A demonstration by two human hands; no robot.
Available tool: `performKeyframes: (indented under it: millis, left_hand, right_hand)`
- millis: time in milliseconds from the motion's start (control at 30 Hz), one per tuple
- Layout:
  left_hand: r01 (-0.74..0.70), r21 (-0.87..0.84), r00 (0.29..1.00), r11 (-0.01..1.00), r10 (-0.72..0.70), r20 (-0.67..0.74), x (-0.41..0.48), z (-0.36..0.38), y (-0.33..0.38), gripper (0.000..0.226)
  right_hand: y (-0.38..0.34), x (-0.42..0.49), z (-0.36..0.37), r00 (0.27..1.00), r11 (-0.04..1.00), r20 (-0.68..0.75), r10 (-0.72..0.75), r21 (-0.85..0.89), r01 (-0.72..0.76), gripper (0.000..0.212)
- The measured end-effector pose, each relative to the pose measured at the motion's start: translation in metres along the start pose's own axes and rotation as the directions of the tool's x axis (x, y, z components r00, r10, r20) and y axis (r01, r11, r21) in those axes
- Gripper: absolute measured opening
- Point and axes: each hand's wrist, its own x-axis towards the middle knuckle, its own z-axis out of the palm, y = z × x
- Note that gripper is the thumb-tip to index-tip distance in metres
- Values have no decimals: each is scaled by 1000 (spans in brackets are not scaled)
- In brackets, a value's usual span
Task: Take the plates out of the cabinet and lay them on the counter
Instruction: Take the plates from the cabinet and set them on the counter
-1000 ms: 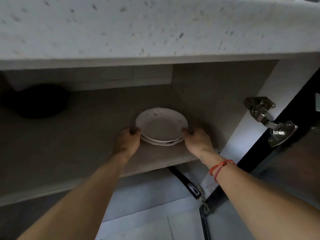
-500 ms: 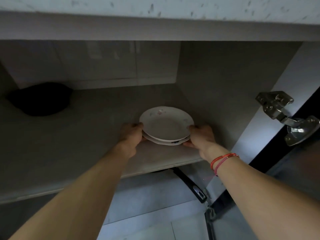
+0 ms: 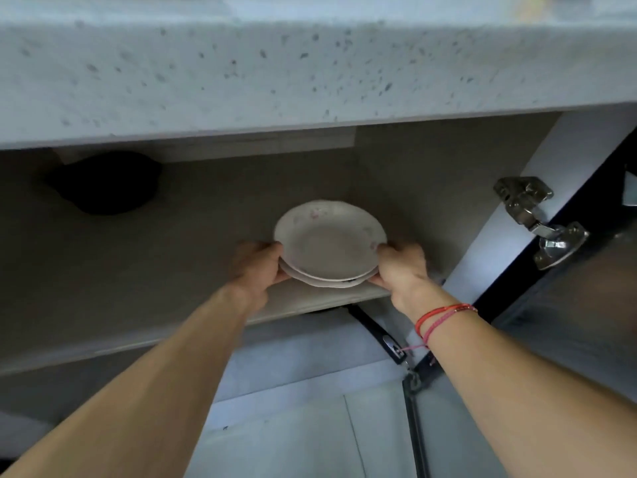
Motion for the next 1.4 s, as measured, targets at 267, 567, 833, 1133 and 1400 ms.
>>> performKeyframes:
  millis: [267,567,833,1133,1400]
  left_hand:
    - [158,43,987,987,-157,-19,-90,-41,6,13]
    - [300,95,954,949,-300,-22,-217,-84,40,18]
    - [331,169,943,928,-329,-39,-323,-112,116,25]
    - [291,177,957,940,-289,-37,-410,-125,211,27]
    - [232,125,973,965,-232,-9,-459,-124,271,25]
  right_hand:
    - [4,-76,-25,996,983,-33,79,-165,-83,19]
    - [-27,-191,-70,984,924,51,170,-356,-141,18]
    - [-95,-296,-99,949,918,143,279,-329,-220,15]
    - [-185,-384,-130,935,931,216,280,-299,-209,14]
    - [-258,-418,-150,932,945,297,206,-307,-112,13]
